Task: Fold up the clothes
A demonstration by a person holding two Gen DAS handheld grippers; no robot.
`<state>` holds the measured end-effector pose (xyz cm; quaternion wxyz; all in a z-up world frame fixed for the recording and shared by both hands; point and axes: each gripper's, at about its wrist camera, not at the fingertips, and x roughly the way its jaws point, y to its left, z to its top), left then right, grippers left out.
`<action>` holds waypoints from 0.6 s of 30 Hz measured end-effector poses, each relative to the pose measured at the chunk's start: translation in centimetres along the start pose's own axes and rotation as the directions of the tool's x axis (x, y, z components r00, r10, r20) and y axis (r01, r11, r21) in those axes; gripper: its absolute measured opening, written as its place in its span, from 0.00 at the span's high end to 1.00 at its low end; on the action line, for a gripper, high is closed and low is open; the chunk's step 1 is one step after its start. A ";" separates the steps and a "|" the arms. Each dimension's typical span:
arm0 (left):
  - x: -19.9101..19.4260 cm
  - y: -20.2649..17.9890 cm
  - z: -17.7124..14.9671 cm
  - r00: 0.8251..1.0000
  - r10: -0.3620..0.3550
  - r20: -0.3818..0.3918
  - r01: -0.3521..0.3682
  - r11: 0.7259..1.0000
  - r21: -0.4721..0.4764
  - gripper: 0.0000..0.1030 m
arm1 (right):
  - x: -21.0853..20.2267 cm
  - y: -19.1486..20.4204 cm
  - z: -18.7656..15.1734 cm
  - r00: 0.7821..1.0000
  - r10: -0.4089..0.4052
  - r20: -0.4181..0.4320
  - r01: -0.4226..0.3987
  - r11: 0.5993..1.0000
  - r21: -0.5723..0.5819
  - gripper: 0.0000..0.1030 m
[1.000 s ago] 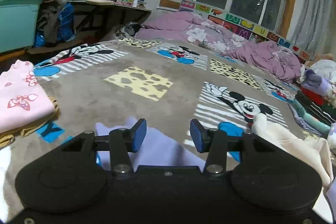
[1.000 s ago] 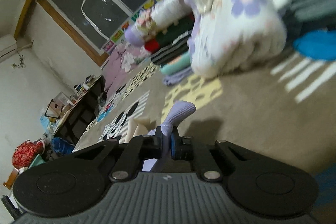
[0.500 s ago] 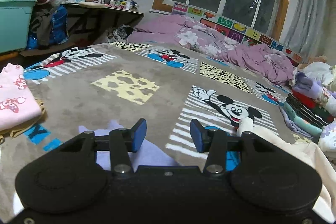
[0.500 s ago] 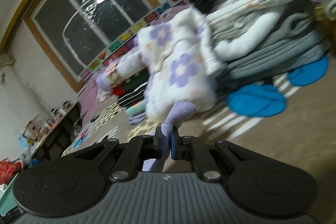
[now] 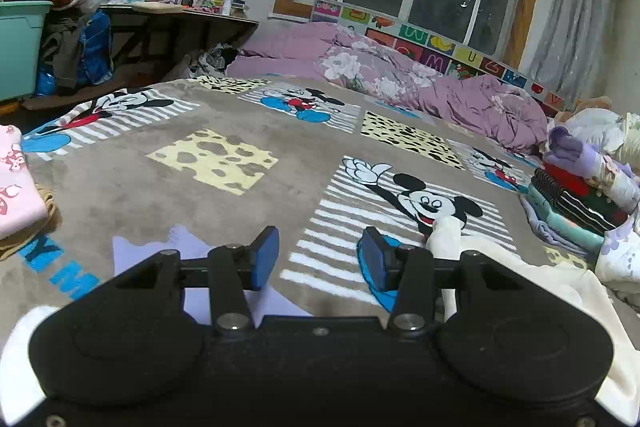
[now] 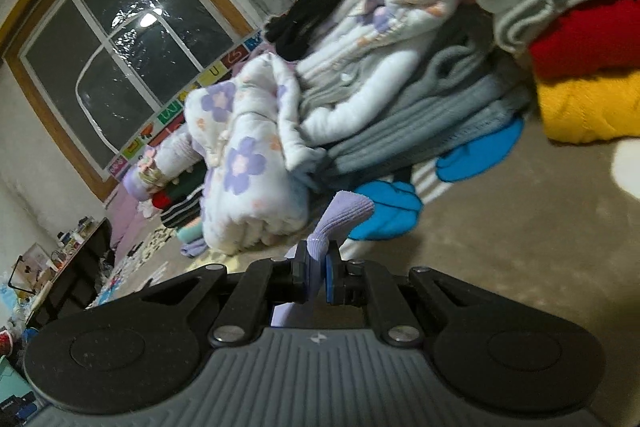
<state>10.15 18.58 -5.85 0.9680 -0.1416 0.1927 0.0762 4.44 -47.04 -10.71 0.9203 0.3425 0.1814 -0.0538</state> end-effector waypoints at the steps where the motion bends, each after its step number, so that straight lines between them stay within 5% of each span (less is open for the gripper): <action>1: 0.0 0.0 0.0 1.000 0.000 0.000 0.000 1.000 0.000 0.57 | -0.1 -0.2 -0.1 1.000 -0.004 -0.001 0.004 1.000 0.002 0.91; 8: 0.0 -0.2 -0.1 1.000 -0.003 -0.002 0.003 1.000 0.004 0.57 | 1.6 -1.3 -0.9 0.990 -0.126 -0.065 0.124 0.992 -0.034 0.85; 12: 0.0 0.0 0.0 1.000 -0.005 0.000 0.005 1.000 -0.001 0.57 | 1.5 -1.9 -0.5 0.982 -0.184 -0.037 0.182 0.982 -0.045 0.74; 16: 0.1 -0.1 0.0 1.000 -0.010 -0.001 0.010 1.000 0.001 0.57 | 0.5 -1.5 0.2 0.968 -0.251 0.020 0.252 0.965 -0.071 0.74; 18: 0.2 -0.3 0.0 1.000 -0.015 -0.002 0.015 1.000 0.006 0.57 | -0.1 -0.5 0.0 0.975 -0.220 0.038 0.223 0.969 -0.106 0.74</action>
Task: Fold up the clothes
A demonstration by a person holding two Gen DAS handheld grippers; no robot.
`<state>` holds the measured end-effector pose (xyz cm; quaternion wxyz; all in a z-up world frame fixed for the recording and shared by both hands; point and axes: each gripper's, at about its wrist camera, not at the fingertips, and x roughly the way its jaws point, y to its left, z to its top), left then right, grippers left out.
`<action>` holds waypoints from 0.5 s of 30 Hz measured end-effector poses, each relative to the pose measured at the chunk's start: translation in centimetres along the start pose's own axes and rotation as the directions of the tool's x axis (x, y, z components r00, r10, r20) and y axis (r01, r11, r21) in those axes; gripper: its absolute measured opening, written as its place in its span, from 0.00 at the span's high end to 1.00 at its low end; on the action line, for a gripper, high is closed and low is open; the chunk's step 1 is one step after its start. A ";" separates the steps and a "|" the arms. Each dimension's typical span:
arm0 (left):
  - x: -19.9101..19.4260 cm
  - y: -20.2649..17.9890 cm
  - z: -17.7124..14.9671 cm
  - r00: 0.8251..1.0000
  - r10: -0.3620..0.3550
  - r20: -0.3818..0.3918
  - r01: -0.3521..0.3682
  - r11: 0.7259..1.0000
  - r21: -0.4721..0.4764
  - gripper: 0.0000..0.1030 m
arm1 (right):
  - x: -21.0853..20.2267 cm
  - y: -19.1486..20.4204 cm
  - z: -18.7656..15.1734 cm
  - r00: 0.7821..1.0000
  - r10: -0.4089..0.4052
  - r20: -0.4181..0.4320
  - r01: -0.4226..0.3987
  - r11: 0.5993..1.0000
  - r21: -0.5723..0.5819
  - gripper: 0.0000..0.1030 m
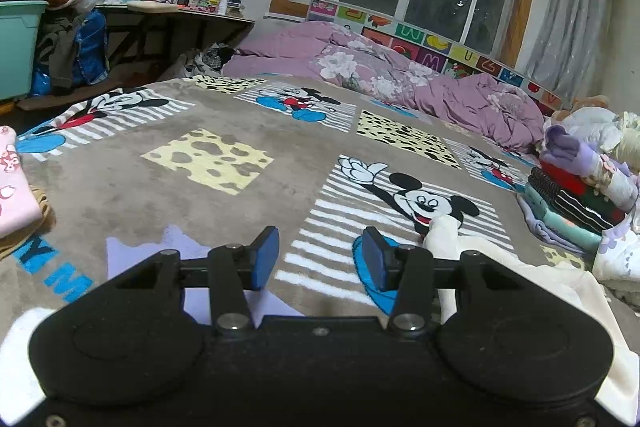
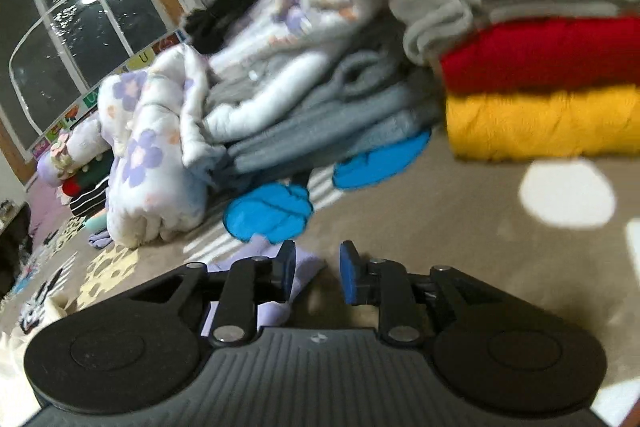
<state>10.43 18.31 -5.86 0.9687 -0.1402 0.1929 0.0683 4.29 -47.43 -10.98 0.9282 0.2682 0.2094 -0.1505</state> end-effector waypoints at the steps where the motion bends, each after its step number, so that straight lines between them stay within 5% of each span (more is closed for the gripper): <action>1: 0.0 -0.1 0.0 1.000 -0.003 0.000 0.003 1.000 0.003 0.57 | -0.1 0.9 -0.3 0.999 0.042 -0.012 -0.042 0.999 -0.020 0.74; 5: 0.1 -0.6 -0.1 1.000 -0.011 -0.003 0.012 1.000 0.011 0.57 | -0.4 4.8 -1.8 0.970 0.226 -0.089 -0.234 0.968 -0.095 0.74; 9: 0.1 -0.7 -0.1 1.000 -0.017 -0.005 0.017 1.000 0.010 0.57 | 0.5 8.4 -4.7 0.878 0.403 -0.257 -0.443 0.889 -0.117 0.74; 12: 0.0 -0.2 0.0 1.000 -0.019 -0.004 0.019 1.000 -0.001 0.57 | 1.9 9.0 -6.6 0.908 0.267 -0.323 -0.347 0.911 -0.222 0.80; 13: -0.1 0.0 0.0 1.000 -0.017 -0.003 0.017 1.000 -0.006 0.57 | 2.0 8.1 -6.5 0.916 0.258 -0.307 -0.323 0.928 -0.186 0.98; 15: -0.2 0.6 0.2 1.000 -0.012 -0.003 0.012 1.000 -0.017 0.56 | 1.7 6.1 -5.7 0.929 0.260 -0.262 -0.285 0.957 -0.059 0.97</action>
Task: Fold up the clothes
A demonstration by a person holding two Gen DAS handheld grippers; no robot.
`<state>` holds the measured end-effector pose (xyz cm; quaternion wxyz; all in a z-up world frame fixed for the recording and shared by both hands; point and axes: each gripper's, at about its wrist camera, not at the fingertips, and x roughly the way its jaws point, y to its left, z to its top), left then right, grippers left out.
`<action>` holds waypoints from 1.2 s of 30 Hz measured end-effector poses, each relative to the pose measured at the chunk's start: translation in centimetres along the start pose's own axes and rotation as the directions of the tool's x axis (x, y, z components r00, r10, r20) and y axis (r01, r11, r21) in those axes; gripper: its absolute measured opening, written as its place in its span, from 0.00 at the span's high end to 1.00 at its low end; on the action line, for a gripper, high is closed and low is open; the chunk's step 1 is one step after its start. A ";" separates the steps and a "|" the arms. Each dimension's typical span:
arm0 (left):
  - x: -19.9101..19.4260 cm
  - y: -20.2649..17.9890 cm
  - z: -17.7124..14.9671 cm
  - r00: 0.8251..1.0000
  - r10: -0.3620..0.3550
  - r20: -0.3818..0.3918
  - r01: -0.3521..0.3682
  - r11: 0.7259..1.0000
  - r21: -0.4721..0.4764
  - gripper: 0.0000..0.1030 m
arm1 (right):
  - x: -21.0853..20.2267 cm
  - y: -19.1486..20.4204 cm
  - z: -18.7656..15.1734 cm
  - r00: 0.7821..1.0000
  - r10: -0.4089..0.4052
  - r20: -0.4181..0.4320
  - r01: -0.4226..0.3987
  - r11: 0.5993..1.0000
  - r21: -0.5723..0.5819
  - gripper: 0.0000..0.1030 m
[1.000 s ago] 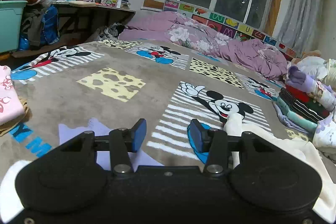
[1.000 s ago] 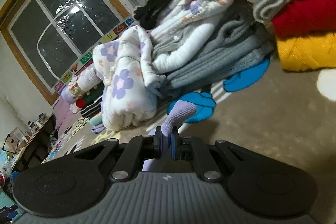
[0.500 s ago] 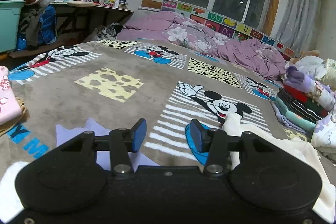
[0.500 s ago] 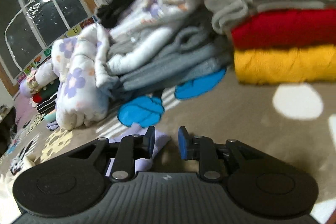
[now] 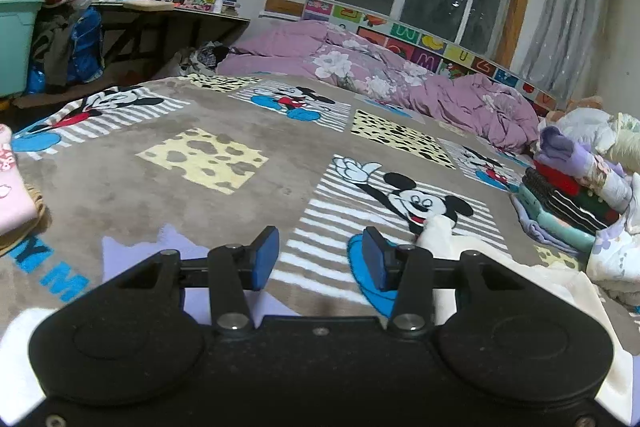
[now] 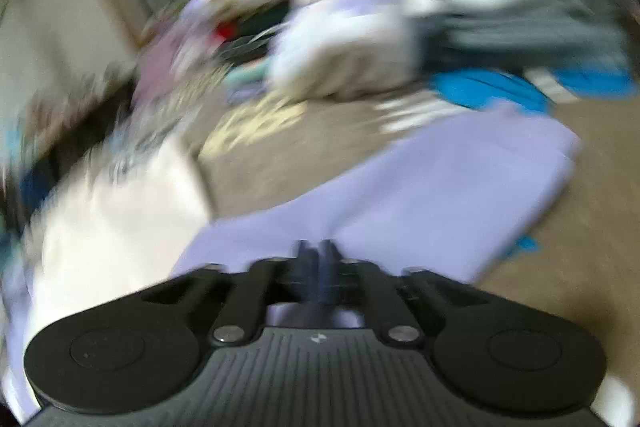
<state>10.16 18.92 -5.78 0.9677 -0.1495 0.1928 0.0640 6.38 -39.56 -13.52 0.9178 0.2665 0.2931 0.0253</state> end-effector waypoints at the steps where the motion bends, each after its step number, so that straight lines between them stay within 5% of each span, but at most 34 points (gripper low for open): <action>1: 0.0 0.4 0.1 1.000 0.003 0.000 -0.003 1.000 -0.008 0.56 | -0.6 -0.4 0.2 0.999 -0.022 0.025 0.022 1.000 0.011 0.94; 5: 0.2 1.2 0.6 1.000 -0.013 -0.018 0.012 0.999 -0.045 0.54 | -1.9 -0.5 0.5 0.996 -0.067 0.063 0.067 0.998 0.001 0.87; 8: 0.5 1.1 0.9 0.998 -0.049 -0.039 0.046 0.997 -0.061 0.48 | -1.9 0.5 1.2 0.997 -0.030 0.066 0.030 1.000 -0.001 0.72; 14: 1.5 -0.7 1.2 0.981 -0.168 -0.099 0.162 0.985 -0.066 0.37 | 1.2 5.5 3.9 0.996 0.088 -0.008 -0.088 0.993 -0.076 0.67; 25: 7.5 -2.9 3.0 0.933 -0.276 -0.229 0.247 0.958 -0.147 0.37 | 8.8 13.7 7.7 0.979 0.147 -0.139 -0.174 0.963 -0.204 0.47; 36: 13.3 -5.2 3.4 0.875 -0.341 -0.344 0.313 0.940 -0.137 0.38 | 16.5 16.3 8.4 0.959 0.131 -0.253 -0.192 0.954 -0.232 0.43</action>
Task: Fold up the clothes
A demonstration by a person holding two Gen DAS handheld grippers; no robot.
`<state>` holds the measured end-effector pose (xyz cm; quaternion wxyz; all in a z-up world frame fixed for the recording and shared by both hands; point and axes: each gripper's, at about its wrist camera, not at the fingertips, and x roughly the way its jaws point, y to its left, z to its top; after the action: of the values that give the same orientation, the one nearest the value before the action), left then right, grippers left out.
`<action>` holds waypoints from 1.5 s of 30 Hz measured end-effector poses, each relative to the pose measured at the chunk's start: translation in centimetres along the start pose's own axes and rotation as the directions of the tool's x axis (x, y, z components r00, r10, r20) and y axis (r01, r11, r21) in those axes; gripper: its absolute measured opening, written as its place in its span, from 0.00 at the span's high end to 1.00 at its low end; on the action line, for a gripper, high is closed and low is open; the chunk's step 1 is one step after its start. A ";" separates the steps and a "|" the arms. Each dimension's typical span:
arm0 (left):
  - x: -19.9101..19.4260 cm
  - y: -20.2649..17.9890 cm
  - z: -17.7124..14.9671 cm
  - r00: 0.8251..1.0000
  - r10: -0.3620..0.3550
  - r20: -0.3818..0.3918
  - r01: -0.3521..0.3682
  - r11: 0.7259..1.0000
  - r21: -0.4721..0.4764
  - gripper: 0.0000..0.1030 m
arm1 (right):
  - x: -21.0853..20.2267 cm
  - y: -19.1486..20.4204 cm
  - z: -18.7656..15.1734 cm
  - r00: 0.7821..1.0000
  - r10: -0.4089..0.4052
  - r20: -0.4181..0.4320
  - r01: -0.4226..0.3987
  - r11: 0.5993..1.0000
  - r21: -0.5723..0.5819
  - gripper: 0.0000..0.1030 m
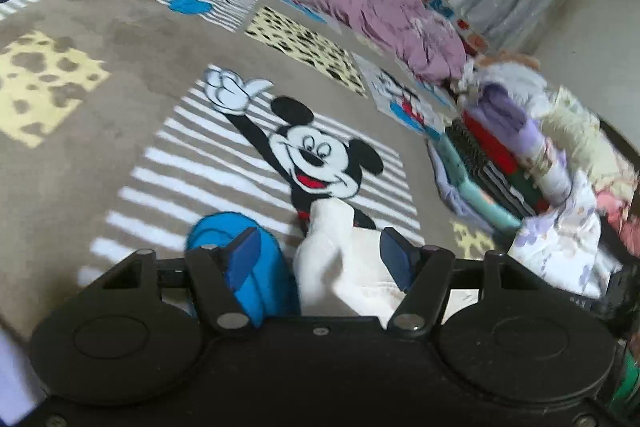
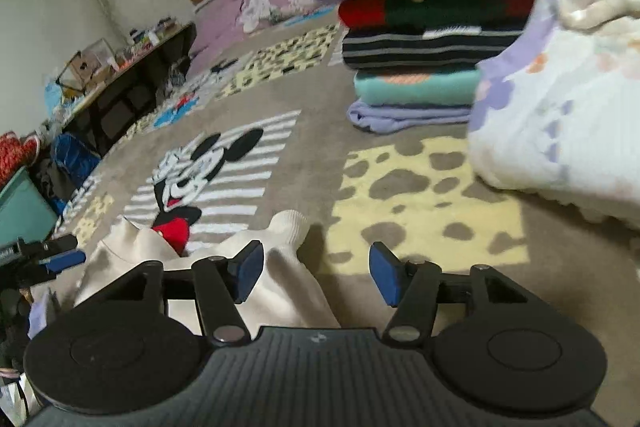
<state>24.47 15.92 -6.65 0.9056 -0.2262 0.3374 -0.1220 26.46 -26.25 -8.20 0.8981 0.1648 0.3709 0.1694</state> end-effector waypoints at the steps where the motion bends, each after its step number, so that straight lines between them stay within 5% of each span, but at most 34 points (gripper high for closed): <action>1: 0.5 -0.2 0.0 1.000 0.000 -0.011 0.000 1.000 0.016 0.38 | 0.4 0.0 0.0 1.000 0.005 -0.008 -0.005 1.000 -0.001 0.42; 7: 2.2 -0.8 0.0 0.999 -0.020 -0.042 0.022 0.998 0.051 0.58 | 2.0 -0.1 0.4 0.998 0.056 -0.031 -0.056 0.998 0.027 0.43; 9: 2.4 -0.8 0.1 0.999 -0.032 -0.043 0.034 0.998 0.050 0.66 | 2.3 -0.1 0.5 0.995 0.093 -0.039 -0.092 0.995 0.033 0.57; 10: 2.5 -0.7 0.2 0.998 -0.044 -0.044 0.045 0.998 0.038 0.66 | 2.3 -0.1 0.6 0.993 0.113 -0.041 -0.111 0.993 0.039 0.79; 13: 2.4 -0.4 0.2 0.995 -0.090 -0.043 0.091 0.996 0.003 0.84 | 1.7 -0.4 0.7 0.990 0.142 -0.007 -0.142 0.989 0.036 0.89; 18: 2.4 0.3 0.4 0.981 -0.194 -0.016 0.192 0.978 -0.082 0.88 | -1.9 -2.2 1.2 0.975 0.162 0.151 -0.172 0.983 0.058 0.90; 23: 3.1 0.7 0.6 0.961 -0.277 -0.007 0.272 0.948 -0.166 0.92 | -3.5 -3.7 1.7 0.968 0.147 0.203 -0.157 0.987 0.035 0.90; 36: 4.3 3.9 0.3 0.971 -0.238 0.004 0.227 0.924 -0.308 0.93 | -0.9 -4.2 1.4 0.986 0.077 0.151 -0.079 0.997 0.009 0.90; 45: 5.4 5.4 -0.6 0.981 -0.191 -0.031 0.164 0.907 -0.388 0.93 | 1.5 -6.8 0.7 0.994 0.073 0.083 -0.086 0.982 0.169 0.90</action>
<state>28.41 18.43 -12.75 0.8168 -0.4243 0.3636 -0.1433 29.16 -31.79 -11.51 0.8865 0.2630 0.3426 0.1661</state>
